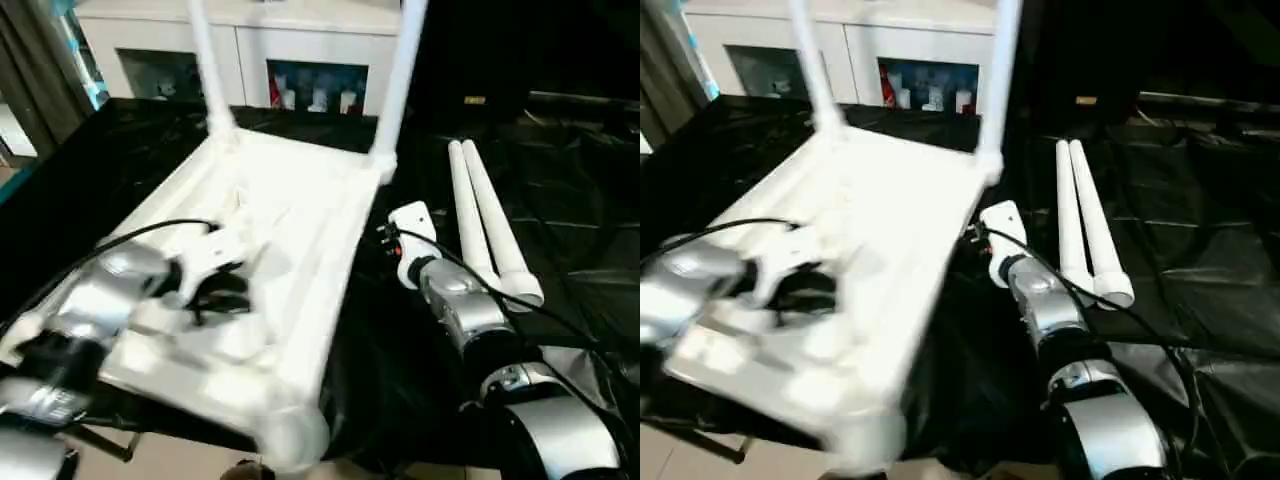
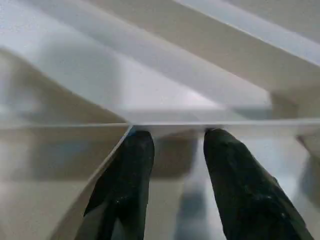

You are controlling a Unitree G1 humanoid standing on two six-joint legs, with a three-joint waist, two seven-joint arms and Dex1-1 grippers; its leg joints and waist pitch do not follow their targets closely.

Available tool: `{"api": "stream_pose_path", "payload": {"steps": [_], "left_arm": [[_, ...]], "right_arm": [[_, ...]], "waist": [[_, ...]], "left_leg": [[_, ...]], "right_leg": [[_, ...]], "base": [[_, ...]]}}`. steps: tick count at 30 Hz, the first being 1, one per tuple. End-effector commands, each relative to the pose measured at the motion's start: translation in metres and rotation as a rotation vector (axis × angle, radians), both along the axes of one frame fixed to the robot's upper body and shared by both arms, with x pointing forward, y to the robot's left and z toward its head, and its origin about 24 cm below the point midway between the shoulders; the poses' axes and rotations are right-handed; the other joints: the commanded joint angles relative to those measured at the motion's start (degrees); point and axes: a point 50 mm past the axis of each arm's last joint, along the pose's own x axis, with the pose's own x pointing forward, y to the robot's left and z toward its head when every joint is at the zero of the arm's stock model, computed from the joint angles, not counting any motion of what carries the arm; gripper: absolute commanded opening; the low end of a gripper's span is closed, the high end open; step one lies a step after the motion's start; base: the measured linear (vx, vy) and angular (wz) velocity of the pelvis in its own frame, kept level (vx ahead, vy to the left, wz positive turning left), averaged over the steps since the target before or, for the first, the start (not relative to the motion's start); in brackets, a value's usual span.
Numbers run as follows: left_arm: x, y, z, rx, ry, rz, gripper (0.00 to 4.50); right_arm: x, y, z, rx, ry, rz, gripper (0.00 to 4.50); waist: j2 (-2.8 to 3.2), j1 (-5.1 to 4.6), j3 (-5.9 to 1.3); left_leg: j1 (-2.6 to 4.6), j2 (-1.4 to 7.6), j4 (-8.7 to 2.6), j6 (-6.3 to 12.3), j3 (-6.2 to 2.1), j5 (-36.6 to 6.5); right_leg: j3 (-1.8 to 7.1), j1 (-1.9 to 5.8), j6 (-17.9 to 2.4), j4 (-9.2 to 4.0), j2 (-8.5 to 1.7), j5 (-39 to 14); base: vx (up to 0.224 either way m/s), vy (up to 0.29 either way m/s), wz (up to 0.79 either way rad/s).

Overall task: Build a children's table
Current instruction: Rotate table base

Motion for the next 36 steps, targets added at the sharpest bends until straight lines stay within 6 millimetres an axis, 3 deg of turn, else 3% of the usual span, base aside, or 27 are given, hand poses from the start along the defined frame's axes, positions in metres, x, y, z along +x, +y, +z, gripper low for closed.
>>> {"api": "stream_pose_path", "payload": {"steps": [1,2,3,4,6,11,16,24,26,32,34,36], "left_arm": [[0.004,-0.020,0.009,-0.062,-0.024,-0.088,1.95],[0.004,-0.021,0.009,-0.065,-0.022,-0.092,1.95],[0.007,-0.031,0.008,-0.082,-0.013,-0.125,1.95],[0.008,-0.034,0.008,-0.082,-0.012,-0.134,1.95],[0.017,-0.040,0.007,-0.066,-0.061,-0.112,1.95],[0.038,-0.040,0.007,-0.009,-0.191,0.004,1.95],[0.052,-0.038,0.012,0.019,-0.301,0.137,1.95],[0.069,-0.037,0.017,0.029,-0.435,0.305,1.95],[0.069,-0.039,0.019,0.008,-0.440,0.302,1.95],[0.058,-0.042,0.029,-0.140,-0.371,0.198,1.95],[0.052,-0.040,0.029,-0.151,-0.359,0.156,1.95],[0.044,-0.037,0.032,-0.191,-0.354,0.135,1.95]], "right_arm": [[0.001,0.015,0.007,0.017,-0.022,0.080,3.46],[0.001,0.015,0.007,0.018,-0.022,0.081,3.46],[0.001,0.014,0.007,0.018,-0.024,0.091,3.46],[0.001,0.013,0.006,0.017,-0.024,0.094,3.46],[0.001,0.012,0.007,0.015,-0.027,0.092,3.46],[0.001,0.011,0.009,0.018,-0.038,0.097,3.46],[0.000,0.012,0.009,0.020,-0.047,0.117,3.46],[0.001,-0.001,0.018,0.012,-0.091,0.108,3.46],[0.002,-0.004,0.022,0.015,-0.108,0.103,3.46],[-0.004,-0.031,0.041,0.033,-0.153,0.012,3.46],[-0.005,-0.040,0.043,-0.016,-0.149,-0.061,3.46],[-0.009,-0.051,0.044,-0.075,-0.108,-0.132,3.46]], "waist": [[0.50,-0.07,-4.73],[0.34,-0.17,-4.72],[0.75,-0.23,-4.80],[0.56,-0.19,-4.83],[0.83,-0.11,-4.83],[0.48,-0.05,-4.69],[0.17,-0.03,-4.67],[0.15,0.29,-5.04],[0.33,0.56,-5.04],[-0.01,1.25,-5.09],[-0.04,1.26,-4.92],[0.02,1.13,-4.79]], "left_leg": [[2.35,3.15,-4.13,-1.50,-2.02,-11.7],[2.16,3.16,-4.09,-1.05,-2.05,-11.1],[2.24,3.14,-3.99,-0.65,-2.03,-10.7],[2.28,3.11,-3.90,-0.37,-1.96,-10.4],[2.29,3.10,-3.86,-0.10,-1.95,-10.4],[2.38,3.21,-4.04,-0.91,-2.19,-14.3],[2.33,3.27,-4.06,-0.39,-2.35,-14.5],[2.09,3.28,-3.69,2.09,-2.31,-10.8],[2.22,3.36,-3.62,2.70,-2.27,-10.4],[2.07,3.41,-3.48,4.40,-2.12,-7.0],[1.97,3.57,-3.65,4.38,-2.19,-6.5],[2.10,3.40,-3.75,3.02,-2.08,-8.1]], "right_leg": [[2.70,2.37,-14.9,-3.15,-3.49,-3.9],[2.71,2.54,-15.1,-3.08,-3.55,-3.2],[2.66,2.52,-15.3,-3.04,-3.49,-2.7],[2.63,2.57,-15.6,-3.06,-3.40,-2.1],[2.58,2.54,-15.8,-3.06,-3.37,-1.8],[2.62,2.65,-15.0,-3.68,-3.72,-6.3],[2.55,2.55,-14.4,-3.96,-3.73,-8.3],[2.37,2.75,-15.5,-3.44,-3.75,-2.8],[2.32,2.68,-15.8,-3.52,-3.76,-1.9],[2.30,2.97,-16.7,-2.90,-3.74,1.5],[2.30,2.92,-16.4,-2.87,-3.63,0.8],[2.34,2.72,-15.9,-3.23,-3.60,-2.9]], "base": [[0.000,0.000,0.00],[0.000,0.000,0.00],[0.000,0.000,0.00],[0.000,0.000,0.00],[0.000,0.000,0.00],[0.000,0.000,0.00],[0.000,0.000,0.00],[0.000,0.000,0.00],[0.000,0.000,0.00],[0.000,0.000,0.00],[0.000,0.000,0.00],[0.000,0.000,0.00]]}}
